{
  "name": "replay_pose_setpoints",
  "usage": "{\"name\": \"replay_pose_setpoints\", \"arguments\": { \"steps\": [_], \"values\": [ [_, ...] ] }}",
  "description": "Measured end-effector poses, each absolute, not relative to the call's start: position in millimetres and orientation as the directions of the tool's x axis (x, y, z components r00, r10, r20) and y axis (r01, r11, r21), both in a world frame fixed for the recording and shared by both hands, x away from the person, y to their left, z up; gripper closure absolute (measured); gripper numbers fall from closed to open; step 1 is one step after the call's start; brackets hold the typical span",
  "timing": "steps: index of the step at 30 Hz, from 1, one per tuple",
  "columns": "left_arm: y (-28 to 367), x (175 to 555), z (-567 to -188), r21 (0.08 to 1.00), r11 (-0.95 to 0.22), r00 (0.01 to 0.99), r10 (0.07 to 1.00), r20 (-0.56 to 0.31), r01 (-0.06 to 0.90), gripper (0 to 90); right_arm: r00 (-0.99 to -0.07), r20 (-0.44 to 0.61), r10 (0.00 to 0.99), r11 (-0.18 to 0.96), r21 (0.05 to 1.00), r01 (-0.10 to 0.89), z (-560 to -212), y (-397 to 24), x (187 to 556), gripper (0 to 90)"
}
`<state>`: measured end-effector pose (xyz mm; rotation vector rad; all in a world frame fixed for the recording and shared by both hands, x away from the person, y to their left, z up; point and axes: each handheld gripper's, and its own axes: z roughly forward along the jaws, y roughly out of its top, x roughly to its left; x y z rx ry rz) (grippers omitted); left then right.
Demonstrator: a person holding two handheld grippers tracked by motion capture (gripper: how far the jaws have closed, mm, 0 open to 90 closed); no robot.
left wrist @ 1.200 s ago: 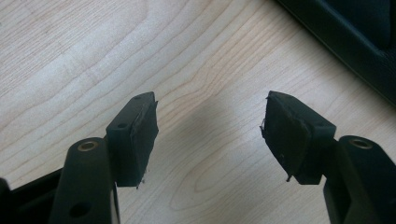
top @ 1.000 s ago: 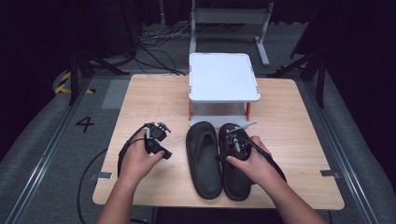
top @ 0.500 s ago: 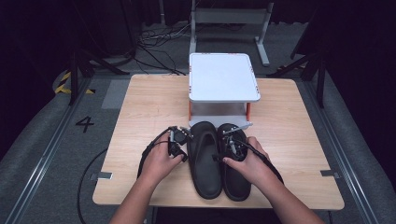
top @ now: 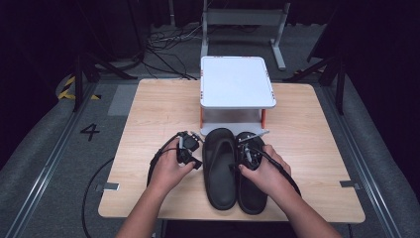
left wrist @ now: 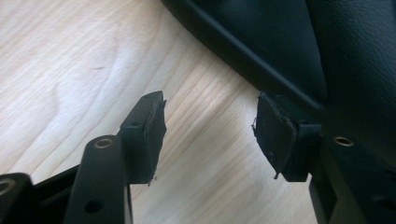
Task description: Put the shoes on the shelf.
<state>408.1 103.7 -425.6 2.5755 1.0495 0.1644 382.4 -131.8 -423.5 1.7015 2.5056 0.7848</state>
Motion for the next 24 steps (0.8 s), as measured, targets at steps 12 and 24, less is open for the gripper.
{"name": "replay_pose_setpoints", "arguments": {
  "steps": [12, 24],
  "values": [
    [148, 403, -408, 0.424, -0.567, 0.64, 0.767, -0.04, 0.706, 42.7, -0.271, 0.33, 0.904, 0.147, 0.354, 0.924, -422, -139, 383, 76.6],
    [143, 404, -410, 0.415, -0.583, 0.653, 0.756, -0.037, 0.698, 42.9, -0.205, 0.391, 0.897, -0.003, 0.471, 0.882, -395, -159, 399, 76.6]
  ]
}}
